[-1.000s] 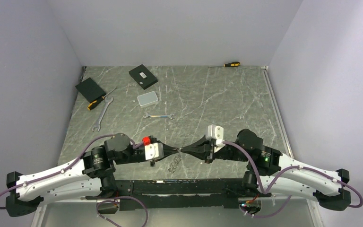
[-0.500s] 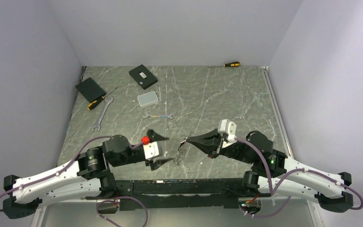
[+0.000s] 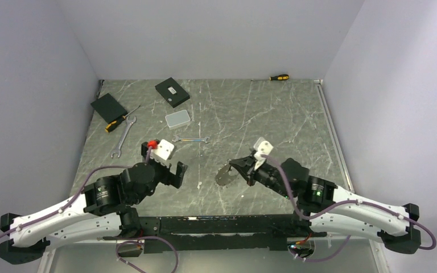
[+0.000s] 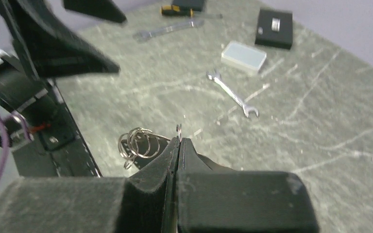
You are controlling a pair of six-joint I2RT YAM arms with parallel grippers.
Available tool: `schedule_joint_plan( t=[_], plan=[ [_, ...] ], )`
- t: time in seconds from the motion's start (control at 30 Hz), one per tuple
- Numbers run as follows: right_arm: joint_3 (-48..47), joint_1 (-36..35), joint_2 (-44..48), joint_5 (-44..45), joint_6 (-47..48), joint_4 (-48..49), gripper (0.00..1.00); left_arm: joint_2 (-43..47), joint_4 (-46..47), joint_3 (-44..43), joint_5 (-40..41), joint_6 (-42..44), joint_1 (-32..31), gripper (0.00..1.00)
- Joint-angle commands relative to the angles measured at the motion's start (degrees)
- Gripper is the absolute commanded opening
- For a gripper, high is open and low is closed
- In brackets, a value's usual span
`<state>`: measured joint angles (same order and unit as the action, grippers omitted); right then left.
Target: Put the keys on the keyring
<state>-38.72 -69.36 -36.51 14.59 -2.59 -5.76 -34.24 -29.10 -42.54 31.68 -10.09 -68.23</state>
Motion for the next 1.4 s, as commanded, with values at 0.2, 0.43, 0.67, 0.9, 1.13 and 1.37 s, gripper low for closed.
schedule_joint_plan(
  t=[0.2, 0.43, 0.67, 0.9, 1.13, 1.37],
  plan=[
    [-5.57, 1.13, -18.2, 1.77, -2.09, -3.85, 0.0, 2.55, -10.28, -1.2, 15.77, -16.46, 0.1, 0.97],
    [-8.82, 7.39, -32.49, -6.19, -2.07, 3.76, 0.0, 5.5, -4.85, 2.46, 13.09, -12.58, 0.11, 0.89],
    [-17.99, 10.24, -49.46, -16.0, 0.34, 8.67, 0.0, 2.52, -4.44, 2.72, 11.52, -12.56, 0.2, 0.89],
    [-28.56, 13.87, -65.13, -30.14, 1.99, 8.43, 0.02, 2.98, -3.78, 3.36, 11.35, -12.57, 0.2, 0.91],
    [-34.46, 15.32, -71.33, -33.9, 3.58, 6.36, 0.39, 4.21, -2.79, 3.87, 10.85, -11.8, 0.2, 0.95],
    [-32.11, 16.46, -67.07, -27.0, 4.17, 4.06, 0.64, 2.82, -3.16, 3.61, 11.34, -12.06, 0.24, 0.98]
  ],
)
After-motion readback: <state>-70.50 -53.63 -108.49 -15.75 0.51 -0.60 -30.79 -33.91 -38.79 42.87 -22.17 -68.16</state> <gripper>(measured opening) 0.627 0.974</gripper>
